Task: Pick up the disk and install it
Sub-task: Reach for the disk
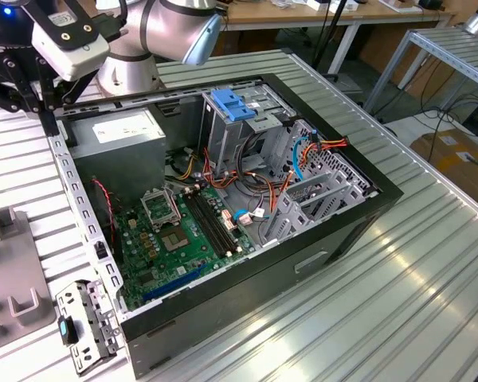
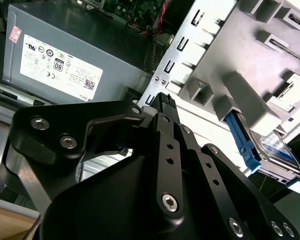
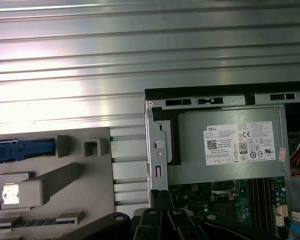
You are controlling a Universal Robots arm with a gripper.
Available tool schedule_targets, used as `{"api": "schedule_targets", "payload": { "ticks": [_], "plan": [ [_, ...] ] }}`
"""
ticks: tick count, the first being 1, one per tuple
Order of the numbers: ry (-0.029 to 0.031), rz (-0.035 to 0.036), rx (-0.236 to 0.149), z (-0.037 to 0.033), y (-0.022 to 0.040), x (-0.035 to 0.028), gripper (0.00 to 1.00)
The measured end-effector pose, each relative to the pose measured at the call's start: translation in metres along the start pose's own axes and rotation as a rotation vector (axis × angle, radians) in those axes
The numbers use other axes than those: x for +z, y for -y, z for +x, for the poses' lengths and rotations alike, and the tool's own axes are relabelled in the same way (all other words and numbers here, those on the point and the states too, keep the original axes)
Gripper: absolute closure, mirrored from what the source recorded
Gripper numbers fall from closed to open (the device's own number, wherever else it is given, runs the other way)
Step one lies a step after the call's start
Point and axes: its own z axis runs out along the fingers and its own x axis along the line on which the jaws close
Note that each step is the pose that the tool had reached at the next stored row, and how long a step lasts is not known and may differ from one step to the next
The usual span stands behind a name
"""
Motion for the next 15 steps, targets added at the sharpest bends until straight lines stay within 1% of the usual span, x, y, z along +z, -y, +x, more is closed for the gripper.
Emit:
{"api": "schedule_targets", "payload": {
  "ticks": [15],
  "plan": [
    [-0.0021, -0.0004, 0.0, 0.0156, 0.0013, 0.0014, 0.89]
  ]
}}
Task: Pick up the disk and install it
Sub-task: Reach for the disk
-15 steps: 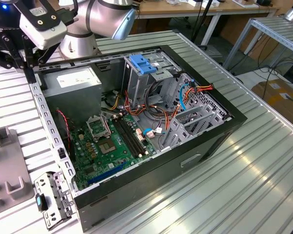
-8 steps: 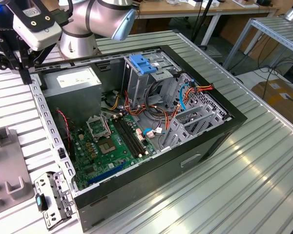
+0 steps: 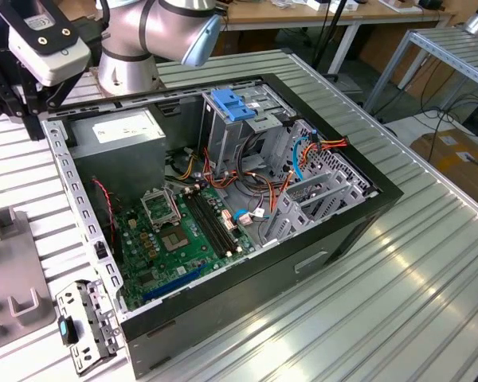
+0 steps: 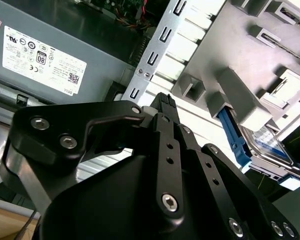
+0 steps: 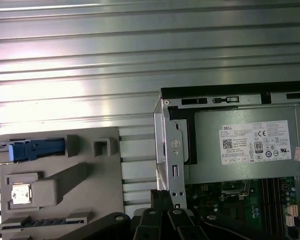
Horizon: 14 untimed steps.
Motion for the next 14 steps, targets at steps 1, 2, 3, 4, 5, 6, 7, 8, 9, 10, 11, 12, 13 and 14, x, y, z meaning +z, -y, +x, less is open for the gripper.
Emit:
{"api": "schedule_targets", "payload": {
  "ticks": [1, 2, 3, 4, 5, 6, 7, 8, 9, 10, 11, 12, 13, 14],
  "plan": [
    [-0.0001, -0.0001, 0.0, 0.0008, 0.0001, 0.0001, 0.89],
    [-0.0002, -0.0001, 0.0, 0.0023, 0.0002, 0.0002, 0.89],
    [-0.0003, -0.0001, 0.0, 0.0037, 0.0003, 0.0004, 0.89],
    [-0.0004, -0.0001, 0.0, 0.0046, 0.0004, 0.0004, 0.89],
    [-0.0004, -0.0002, 0.0, 0.0055, 0.0004, 0.0005, 0.89],
    [-0.0004, -0.0003, 0.0, 0.0069, 0.0006, 0.0006, 0.89],
    [-0.0004, -0.0003, 0.0, 0.0086, 0.0007, 0.0007, 0.89],
    [-0.0004, -0.0003, 0.0, 0.0095, 0.0008, 0.0008, 0.89],
    [-0.0004, -0.0003, 0.0, 0.0102, 0.0008, 0.0009, 0.89],
    [-0.0004, -0.0003, 0.0, 0.0115, 0.0009, 0.001, 0.89],
    [-0.0004, -0.0004, 0.0, 0.0126, 0.001, 0.0011, 0.89],
    [-0.0005, -0.0004, 0.0, 0.0134, 0.0011, 0.0012, 0.89],
    [-0.0005, -0.0004, 0.0, 0.0141, 0.0011, 0.0012, 0.89],
    [-0.0005, -0.0004, 0.0, 0.0147, 0.0012, 0.0013, 0.89]
  ]
}}
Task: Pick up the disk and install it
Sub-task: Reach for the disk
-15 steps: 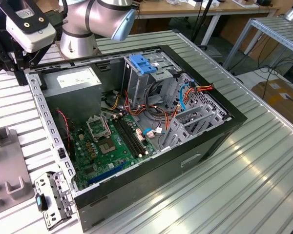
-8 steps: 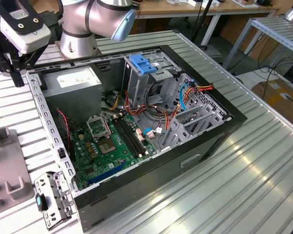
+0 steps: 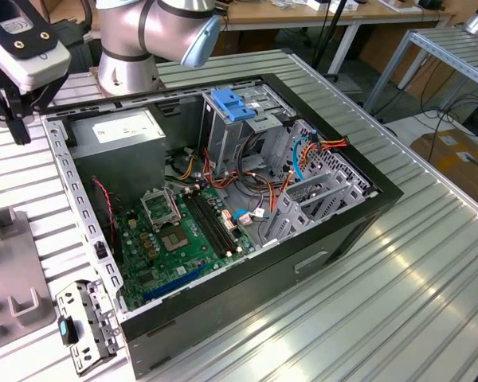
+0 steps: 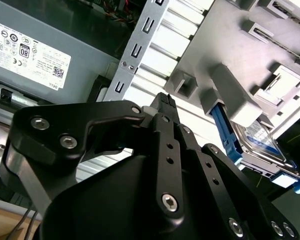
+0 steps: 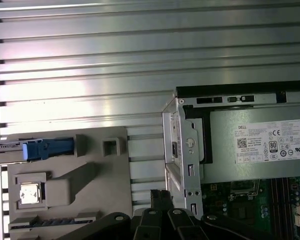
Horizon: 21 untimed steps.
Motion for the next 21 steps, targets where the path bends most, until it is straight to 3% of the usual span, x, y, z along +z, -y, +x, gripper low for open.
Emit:
{"api": "schedule_targets", "payload": {
  "ticks": [21],
  "plan": [
    [-0.0002, 0.0001, 0.0, 0.0146, 0.0012, 0.0013, 0.89]
  ]
}}
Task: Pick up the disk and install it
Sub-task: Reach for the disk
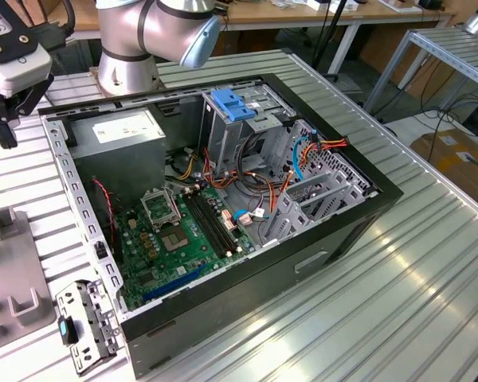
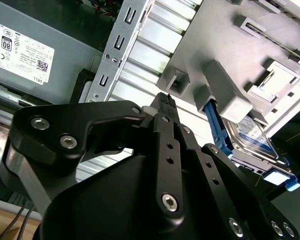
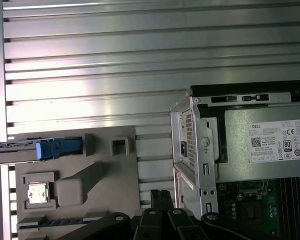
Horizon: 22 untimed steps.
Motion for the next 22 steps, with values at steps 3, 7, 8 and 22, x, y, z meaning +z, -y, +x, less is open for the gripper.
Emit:
{"api": "schedule_targets", "payload": {
  "ticks": [3, 7, 8, 22],
  "plan": [
    [0.0, 0.0, 0.0, 0.0022, 0.0002, 0.0002, 0.89],
    [0.0, 0.0, 0.0, 0.0046, 0.0004, 0.0004, 0.89],
    [0.0, 0.0, 0.0, 0.0053, 0.0004, 0.0005, 0.89],
    [-0.0008, 0.0, 0.0, 0.0145, 0.0012, 0.0016, 0.89]
  ]
}}
